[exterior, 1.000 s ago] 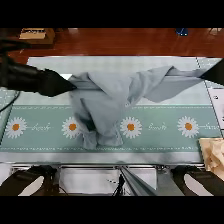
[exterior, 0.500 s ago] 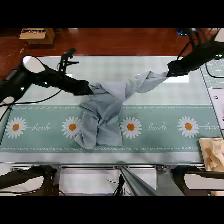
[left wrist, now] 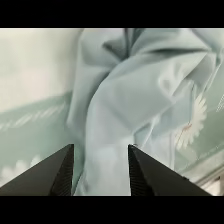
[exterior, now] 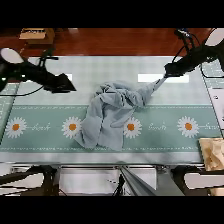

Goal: Fold the shirts.

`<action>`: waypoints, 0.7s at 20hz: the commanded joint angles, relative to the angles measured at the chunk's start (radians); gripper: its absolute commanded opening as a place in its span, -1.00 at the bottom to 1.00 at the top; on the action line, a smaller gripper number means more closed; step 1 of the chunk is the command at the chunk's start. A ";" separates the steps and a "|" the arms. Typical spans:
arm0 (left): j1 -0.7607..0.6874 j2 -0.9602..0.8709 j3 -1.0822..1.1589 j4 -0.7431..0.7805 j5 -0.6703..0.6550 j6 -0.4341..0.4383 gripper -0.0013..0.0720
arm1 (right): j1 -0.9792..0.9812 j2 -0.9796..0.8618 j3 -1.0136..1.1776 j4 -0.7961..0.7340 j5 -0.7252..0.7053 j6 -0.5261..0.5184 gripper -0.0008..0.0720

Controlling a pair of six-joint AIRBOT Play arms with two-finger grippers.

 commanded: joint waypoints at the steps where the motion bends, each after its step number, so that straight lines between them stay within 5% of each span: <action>1: 0.107 0.085 -0.062 0.078 -0.207 -0.023 0.19 | -0.004 0.001 0.001 0.005 0.015 0.006 -0.94; 6: 0.104 0.198 -0.485 0.045 -0.169 -0.017 0.20 | -0.004 0.001 0.001 0.004 0.028 0.006 -0.94; 7: 0.101 0.201 -0.554 0.027 -0.167 -0.008 0.44 | -0.004 0.001 0.001 0.004 0.026 0.006 -0.94; 8: 0.097 0.201 -0.619 0.009 -0.161 -0.006 0.93 | -0.004 0.001 0.001 0.004 0.025 0.006 -0.94; 9: 0.092 0.201 -0.667 0.005 -0.150 0.004 1.00 | -0.004 0.001 0.001 0.004 0.025 0.006 -0.94; 14: 0.063 0.200 -0.783 -0.018 -0.042 0.011 1.00 | -0.004 0.001 0.001 0.005 0.024 0.006 -0.94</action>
